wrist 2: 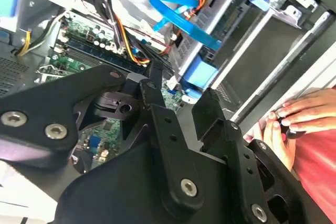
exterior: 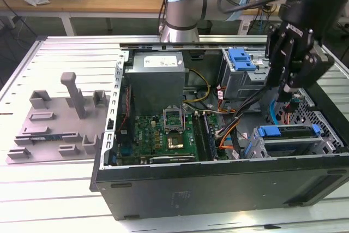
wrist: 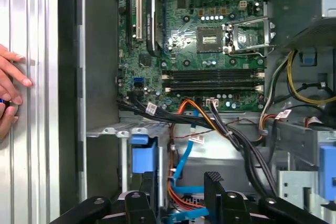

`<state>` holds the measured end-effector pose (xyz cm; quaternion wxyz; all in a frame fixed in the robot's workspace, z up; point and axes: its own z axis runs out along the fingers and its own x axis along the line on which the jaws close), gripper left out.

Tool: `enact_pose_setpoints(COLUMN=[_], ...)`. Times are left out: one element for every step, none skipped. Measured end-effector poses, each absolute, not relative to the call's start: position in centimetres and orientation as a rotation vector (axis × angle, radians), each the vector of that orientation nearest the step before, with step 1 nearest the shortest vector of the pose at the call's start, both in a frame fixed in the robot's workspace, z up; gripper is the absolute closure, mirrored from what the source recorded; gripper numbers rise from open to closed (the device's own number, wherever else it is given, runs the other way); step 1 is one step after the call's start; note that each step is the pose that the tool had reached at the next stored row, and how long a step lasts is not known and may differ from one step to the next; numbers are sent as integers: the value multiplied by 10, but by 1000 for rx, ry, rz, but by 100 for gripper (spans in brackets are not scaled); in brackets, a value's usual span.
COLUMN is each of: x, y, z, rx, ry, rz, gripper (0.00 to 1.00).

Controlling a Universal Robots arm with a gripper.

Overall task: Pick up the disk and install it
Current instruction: 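Insert the first disk wire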

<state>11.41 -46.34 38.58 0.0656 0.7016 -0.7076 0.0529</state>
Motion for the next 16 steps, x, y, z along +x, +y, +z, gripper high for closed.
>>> enact_pose_setpoints(x=[114, 114, 115, 116, 118, 120, 123, 126, 128, 132, 135, 137, 140, 142, 150, 153], y=[-459, -453, -450, -447, -444, -442, -439, -437, -436, -434, -432, -431, -430, -429, -426, -425], z=[386, 386, 386, 386, 386, 386, 386, 386, 386, 386, 386, 386, 385, 385, 385, 384], rx=[2113, 2108, 2105, 2101, 2095, 2089, 2076, 2067, 2059, 2048, 2039, 2034, 2027, 2022, 2011, 2007], ry=[-2131, -2127, -2123, -2120, -2113, -2107, -2094, -2084, -2076, -2064, -2055, -2049, -2042, -2036, -2023, -2018], rz=[166, 175, 182, 188, 199, 209, 225, 237, 245, 258, 268, 274, 280, 285, 290, 290], gripper=[49, 49, 49, 49, 49, 49, 49, 49, 49, 49, 49, 49, 49, 49, 49, 49])
